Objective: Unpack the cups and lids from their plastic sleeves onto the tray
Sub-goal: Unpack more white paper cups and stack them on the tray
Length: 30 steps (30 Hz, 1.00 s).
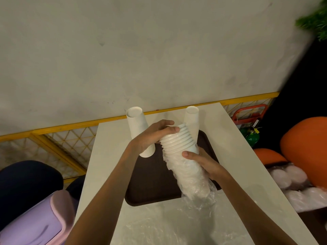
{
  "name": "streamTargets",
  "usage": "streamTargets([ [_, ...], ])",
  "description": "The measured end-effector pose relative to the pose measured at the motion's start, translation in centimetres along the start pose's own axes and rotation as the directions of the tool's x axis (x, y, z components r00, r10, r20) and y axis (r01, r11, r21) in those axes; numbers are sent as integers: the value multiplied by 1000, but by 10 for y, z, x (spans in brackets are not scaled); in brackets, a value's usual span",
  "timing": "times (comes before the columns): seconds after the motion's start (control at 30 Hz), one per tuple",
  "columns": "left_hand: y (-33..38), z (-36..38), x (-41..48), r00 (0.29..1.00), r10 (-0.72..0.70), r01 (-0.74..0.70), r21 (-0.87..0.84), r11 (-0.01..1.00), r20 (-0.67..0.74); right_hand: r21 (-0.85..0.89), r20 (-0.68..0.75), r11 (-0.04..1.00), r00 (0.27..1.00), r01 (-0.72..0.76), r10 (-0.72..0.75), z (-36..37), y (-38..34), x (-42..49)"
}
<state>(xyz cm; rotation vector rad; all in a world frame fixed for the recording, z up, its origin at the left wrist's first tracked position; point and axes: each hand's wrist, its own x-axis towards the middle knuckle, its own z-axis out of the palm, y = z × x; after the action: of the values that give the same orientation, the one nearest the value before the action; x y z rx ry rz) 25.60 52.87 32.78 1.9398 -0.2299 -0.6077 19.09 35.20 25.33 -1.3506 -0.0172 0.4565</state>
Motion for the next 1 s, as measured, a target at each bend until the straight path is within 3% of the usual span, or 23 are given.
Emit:
streamTargets([
  [0.47,11,-9,8,962,-148,59,356,933,229,-82,31,993,996,-86,89,-2,5,-4],
  [0.8,16,-2,15,978,-171,112,389,914,121,-113,-7,987,993,-116,116,-10,9,-7],
  [1.0,23,-15,12,998,-32,41,184,982,-53,-90,-32,988,992,-124,122,-16,15,-9],
])
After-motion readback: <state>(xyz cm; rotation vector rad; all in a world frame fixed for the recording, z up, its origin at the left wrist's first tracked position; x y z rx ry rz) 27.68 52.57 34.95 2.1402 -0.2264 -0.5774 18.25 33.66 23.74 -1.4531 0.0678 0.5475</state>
